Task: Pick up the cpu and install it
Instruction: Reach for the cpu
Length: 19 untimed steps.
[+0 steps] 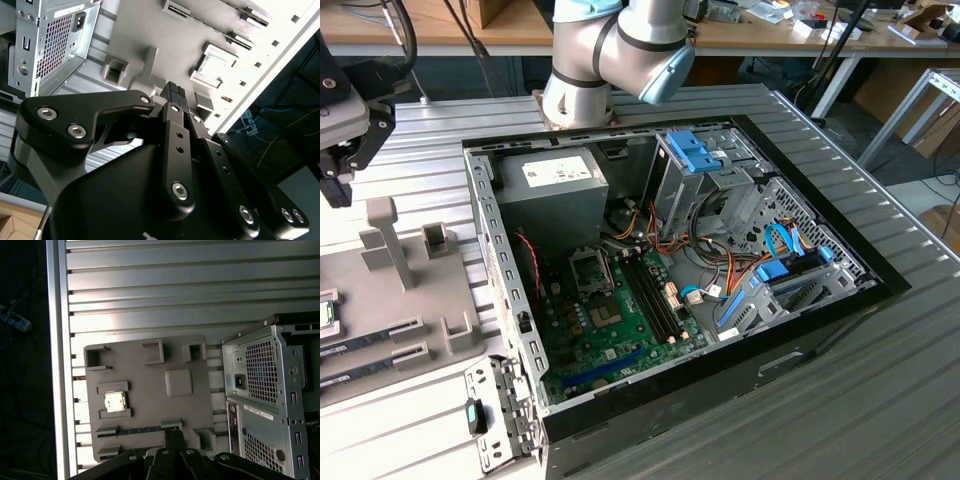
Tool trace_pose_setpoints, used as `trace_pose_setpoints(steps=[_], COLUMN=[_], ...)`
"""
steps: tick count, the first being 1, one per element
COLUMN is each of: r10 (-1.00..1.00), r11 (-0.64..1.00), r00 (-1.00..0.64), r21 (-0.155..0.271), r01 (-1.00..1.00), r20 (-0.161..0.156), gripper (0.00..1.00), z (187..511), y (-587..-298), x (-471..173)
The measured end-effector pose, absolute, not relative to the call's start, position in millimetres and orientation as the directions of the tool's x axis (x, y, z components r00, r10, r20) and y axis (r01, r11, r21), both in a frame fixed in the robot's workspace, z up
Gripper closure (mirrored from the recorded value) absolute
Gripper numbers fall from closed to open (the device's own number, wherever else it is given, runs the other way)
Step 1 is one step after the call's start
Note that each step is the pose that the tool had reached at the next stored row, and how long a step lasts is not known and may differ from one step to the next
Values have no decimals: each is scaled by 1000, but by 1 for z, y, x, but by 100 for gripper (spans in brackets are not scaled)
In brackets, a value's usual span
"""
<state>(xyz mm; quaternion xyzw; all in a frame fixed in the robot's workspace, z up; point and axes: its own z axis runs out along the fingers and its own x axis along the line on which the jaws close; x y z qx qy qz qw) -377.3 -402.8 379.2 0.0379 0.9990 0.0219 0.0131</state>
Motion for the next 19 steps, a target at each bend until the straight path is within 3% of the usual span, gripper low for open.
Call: trace_pose_setpoints(steps=[19], r10=[76], r11=[996], r00=[-997], r21=[45], r01=[75], r20=[-24], gripper=[89], z=[378], y=[-403], x=[-382])
